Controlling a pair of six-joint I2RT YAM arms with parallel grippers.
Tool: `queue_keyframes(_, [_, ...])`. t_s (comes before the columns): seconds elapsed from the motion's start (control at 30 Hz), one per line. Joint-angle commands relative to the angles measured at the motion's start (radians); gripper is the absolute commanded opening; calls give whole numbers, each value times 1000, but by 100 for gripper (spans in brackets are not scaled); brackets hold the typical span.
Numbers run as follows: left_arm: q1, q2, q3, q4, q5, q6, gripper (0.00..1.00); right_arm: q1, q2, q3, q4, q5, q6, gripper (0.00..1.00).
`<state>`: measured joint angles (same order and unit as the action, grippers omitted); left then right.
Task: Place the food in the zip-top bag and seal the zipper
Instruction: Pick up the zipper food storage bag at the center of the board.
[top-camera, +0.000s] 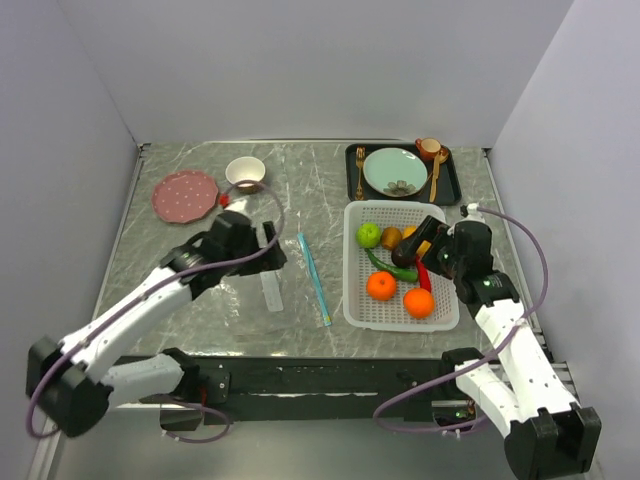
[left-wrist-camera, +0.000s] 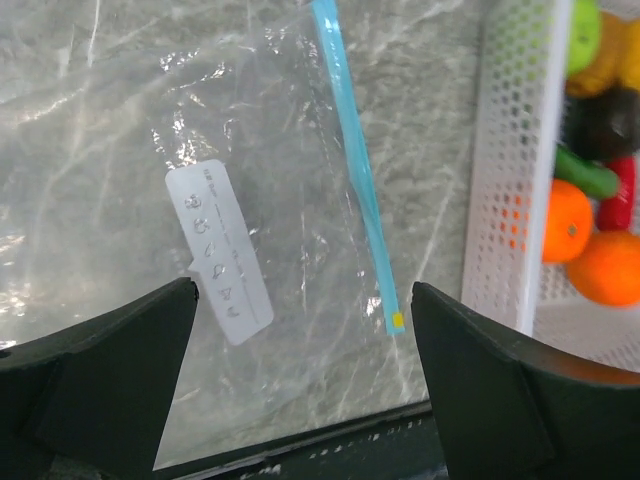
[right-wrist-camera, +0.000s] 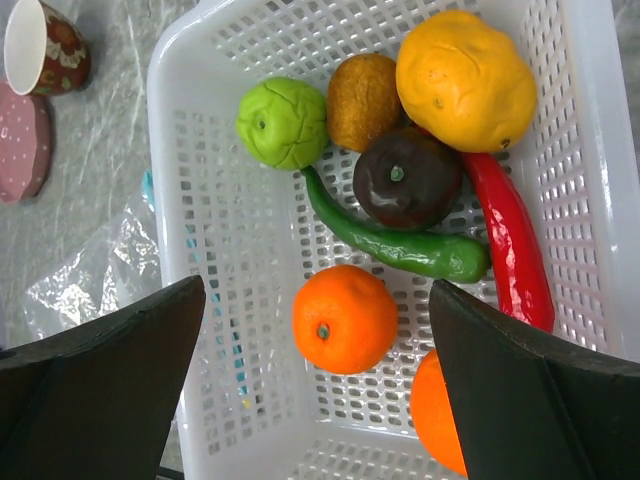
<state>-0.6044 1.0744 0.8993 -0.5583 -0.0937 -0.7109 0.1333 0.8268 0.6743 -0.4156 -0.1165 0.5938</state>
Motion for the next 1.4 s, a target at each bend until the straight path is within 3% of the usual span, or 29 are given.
queue_keyframes(0.0, [-121,163,131,-72,-225,-148,93,5,-63,-16,4,-54,4,100])
queue_keyframes(0.37, [-184,534,295,-81,-198,-213,76,6,-48,80,-52,-42,-58,100])
queue_keyframes(0.57, [-193,659,374,-77,-166,-219,65,5,-12,133,-54,-44,-91,100])
queue_keyframes(1.03, [-195,763,397,9,-93,-208,53,5,-11,136,-63,-60,-94,100])
queue_keyframes(1.23, [-195,794,428,-5,-107,-213,40,5,9,148,-57,-74,-100,100])
queue_keyframes(1.37, [-195,797,428,-17,-117,-217,26,5,20,160,-58,-74,-111,100])
